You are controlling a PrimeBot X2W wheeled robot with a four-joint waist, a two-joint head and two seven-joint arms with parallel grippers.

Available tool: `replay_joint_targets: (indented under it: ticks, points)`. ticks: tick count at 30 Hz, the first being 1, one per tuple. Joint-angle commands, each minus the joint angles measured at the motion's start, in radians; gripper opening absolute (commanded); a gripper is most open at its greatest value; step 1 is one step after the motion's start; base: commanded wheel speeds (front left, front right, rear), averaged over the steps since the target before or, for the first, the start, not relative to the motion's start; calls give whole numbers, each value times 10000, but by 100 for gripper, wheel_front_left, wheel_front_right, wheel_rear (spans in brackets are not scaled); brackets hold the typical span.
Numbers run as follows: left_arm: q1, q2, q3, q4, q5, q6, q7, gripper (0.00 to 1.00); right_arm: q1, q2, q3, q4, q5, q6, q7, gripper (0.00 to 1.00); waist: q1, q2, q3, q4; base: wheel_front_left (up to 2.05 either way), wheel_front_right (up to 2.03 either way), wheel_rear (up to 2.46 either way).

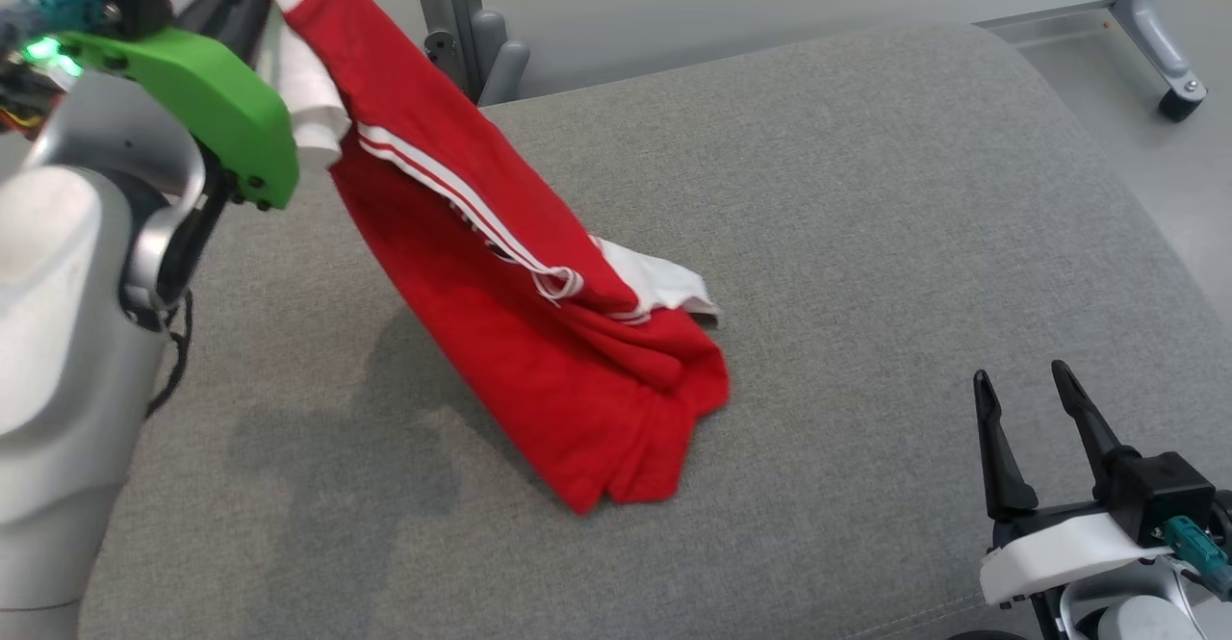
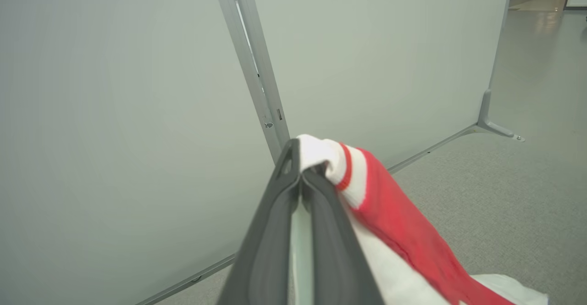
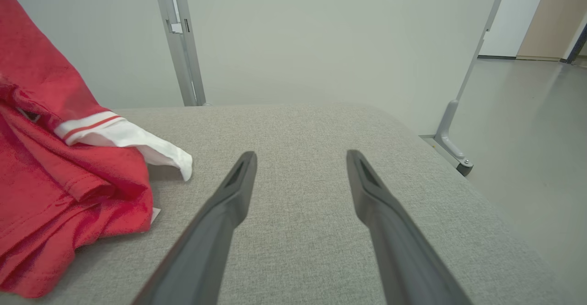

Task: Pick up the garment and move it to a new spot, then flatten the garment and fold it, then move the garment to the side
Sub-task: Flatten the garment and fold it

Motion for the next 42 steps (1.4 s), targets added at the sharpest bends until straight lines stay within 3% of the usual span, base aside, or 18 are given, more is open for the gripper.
replay_joint_targets:
  ticks: [1,5,8,12,17,21,23,27,36,37,38,39,40,42]
  points:
    - [-302,250,107,-362,66,89,316,0,107,-13,16,12,31,-3,-30,100,-1,120,-45,47,0,0,0]
    - [-846,689,168,-1395,30,111,1296,0,180,7,96,54,42,-3,-30,100,-1,120,-102,101,0,0,0]
    - [-1183,665,117,-1946,-105,127,1844,0,138,35,165,98,82,-3,-30,100,-1,120,-81,124,0,0,0]
    - [-1126,27,-212,-2307,-448,189,2191,0,-57,80,271,142,114,-3,-28,100,-1,120,35,108,0,0,0]
    - [-246,-1271,-1053,-2134,-825,283,2012,0,-247,113,437,209,168,-3,-30,100,-1,120,253,-60,0,0,0]
    - [521,-2754,-2196,-1459,-958,235,1549,0,-313,85,475,298,210,-3,-30,100,-1,120,471,-208,0,0,0]
    - [792,-3152,-2845,-922,-1074,138,1313,0,-395,96,553,333,216,-3,-30,100,-1,120,607,-326,0,0,0]
    - [1048,-3455,-4387,-134,-1491,70,765,0,-686,115,851,437,278,-3,-28,100,-1,120,888,-772,0,0,0]
    - [746,-3439,-7321,662,-3210,760,-953,0,-971,259,1025,638,407,-3,-28,100,-1,120,1332,-1451,0,0,0]
    - [705,-3438,-7468,732,-3297,850,-1231,27,-960,283,1007,643,407,-3,-30,100,-1,120,1371,-1456,0,0,0]
    - [705,-3438,-7468,732,-3297,850,-1231,27,-960,283,1007,643,407,-3,-30,100,-1,120,1371,-1456,0,0,0]
    - [628,-3438,-7635,808,-3360,903,-1562,83,-938,298,983,656,413,-3,-30,100,-1,120,1396,-1452,0,0,0]
    - [596,-3443,-7771,955,-3439,978,-1793,100,-923,314,952,663,420,-3,-30,100,-1,120,1427,-1438,0,0,0]
    - [416,-3448,-8022,1204,-3420,1090,-2196,100,-904,342,901,680,404,-3,-30,100,-1,120,1450,-1396,0,0,0]
